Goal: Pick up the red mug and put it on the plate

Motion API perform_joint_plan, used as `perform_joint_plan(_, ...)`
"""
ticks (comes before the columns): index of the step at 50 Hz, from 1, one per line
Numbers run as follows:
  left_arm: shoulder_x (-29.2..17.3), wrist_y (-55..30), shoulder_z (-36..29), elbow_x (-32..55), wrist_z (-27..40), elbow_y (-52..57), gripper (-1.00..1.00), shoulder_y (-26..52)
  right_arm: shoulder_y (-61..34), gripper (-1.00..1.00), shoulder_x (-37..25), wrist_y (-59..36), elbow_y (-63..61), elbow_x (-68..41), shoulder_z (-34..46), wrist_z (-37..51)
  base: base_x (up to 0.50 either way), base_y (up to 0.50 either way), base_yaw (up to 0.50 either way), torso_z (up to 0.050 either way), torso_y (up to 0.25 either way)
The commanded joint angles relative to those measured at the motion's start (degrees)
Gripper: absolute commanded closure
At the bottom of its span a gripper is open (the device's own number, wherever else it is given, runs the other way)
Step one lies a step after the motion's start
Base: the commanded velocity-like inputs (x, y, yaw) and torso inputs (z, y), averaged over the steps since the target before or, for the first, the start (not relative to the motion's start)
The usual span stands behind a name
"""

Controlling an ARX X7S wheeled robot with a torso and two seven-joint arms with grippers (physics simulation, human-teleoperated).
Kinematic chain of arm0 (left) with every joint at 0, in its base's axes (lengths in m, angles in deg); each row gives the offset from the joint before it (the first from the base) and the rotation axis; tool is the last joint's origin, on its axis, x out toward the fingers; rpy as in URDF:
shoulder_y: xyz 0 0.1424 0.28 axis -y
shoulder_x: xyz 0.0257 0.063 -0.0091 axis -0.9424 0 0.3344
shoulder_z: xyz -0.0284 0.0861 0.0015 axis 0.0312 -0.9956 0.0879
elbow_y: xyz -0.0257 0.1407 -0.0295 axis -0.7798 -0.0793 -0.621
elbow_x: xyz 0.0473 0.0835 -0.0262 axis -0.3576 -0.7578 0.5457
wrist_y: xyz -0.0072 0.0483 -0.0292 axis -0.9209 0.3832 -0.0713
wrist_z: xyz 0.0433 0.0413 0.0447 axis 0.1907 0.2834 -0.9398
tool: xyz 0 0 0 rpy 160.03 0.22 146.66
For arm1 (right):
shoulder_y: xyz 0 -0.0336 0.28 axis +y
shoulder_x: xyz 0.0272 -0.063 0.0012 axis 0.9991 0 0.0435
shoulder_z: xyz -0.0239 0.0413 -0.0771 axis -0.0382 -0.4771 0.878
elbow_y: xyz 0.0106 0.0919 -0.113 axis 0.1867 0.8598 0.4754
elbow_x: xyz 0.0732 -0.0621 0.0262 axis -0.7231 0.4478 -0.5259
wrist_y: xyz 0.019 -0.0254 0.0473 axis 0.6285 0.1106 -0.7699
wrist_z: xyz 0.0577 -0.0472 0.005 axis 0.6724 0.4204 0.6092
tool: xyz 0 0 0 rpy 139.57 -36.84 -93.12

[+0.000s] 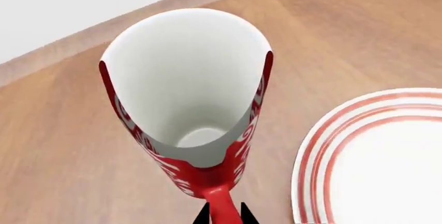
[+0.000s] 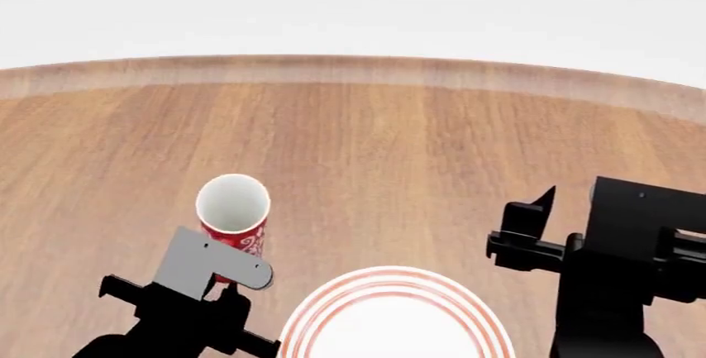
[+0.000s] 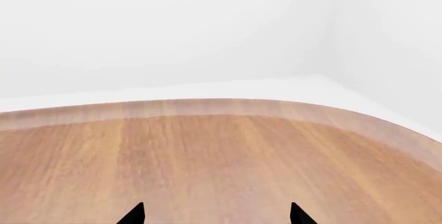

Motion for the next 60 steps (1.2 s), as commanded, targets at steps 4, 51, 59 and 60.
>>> perform_joint_plan(4, 2.42, 3.14, -11.48, 5.27, 2.19, -7.50, 1.00, 6.54, -0.46, -1.00, -0.04, 0.17, 0.64, -0.38, 0.37, 0.01, 0.00, 0.00, 0.00, 0.000, 0.000)
perform_joint_plan(51, 2.55, 28.66, -68.98, 62.41, 10.48, -29.65, 1.00, 24.10, -0.11, -1.00, -0.33, 2.71, 3.03, -1.67, 0.68, -0.19, 0.00, 0.00, 0.00, 0.000, 0.000)
perform_joint_plan(59, 2.55, 28.21, -68.96, 63.54, 7.41, -29.68, 1.00, 24.14, -0.35, -1.00, -0.26, 3.22, 3.88, -1.71, 1.01, -0.22, 0.00, 0.00, 0.00, 0.000, 0.001)
perform_joint_plan(60, 2.55, 28.10, -69.00, 63.60, 7.23, -29.83, 1.00, 24.06, -0.36, -1.00, -0.25, 3.31, 3.98, -1.73, 1.04, -0.25, 0.00, 0.00, 0.00, 0.000, 0.000)
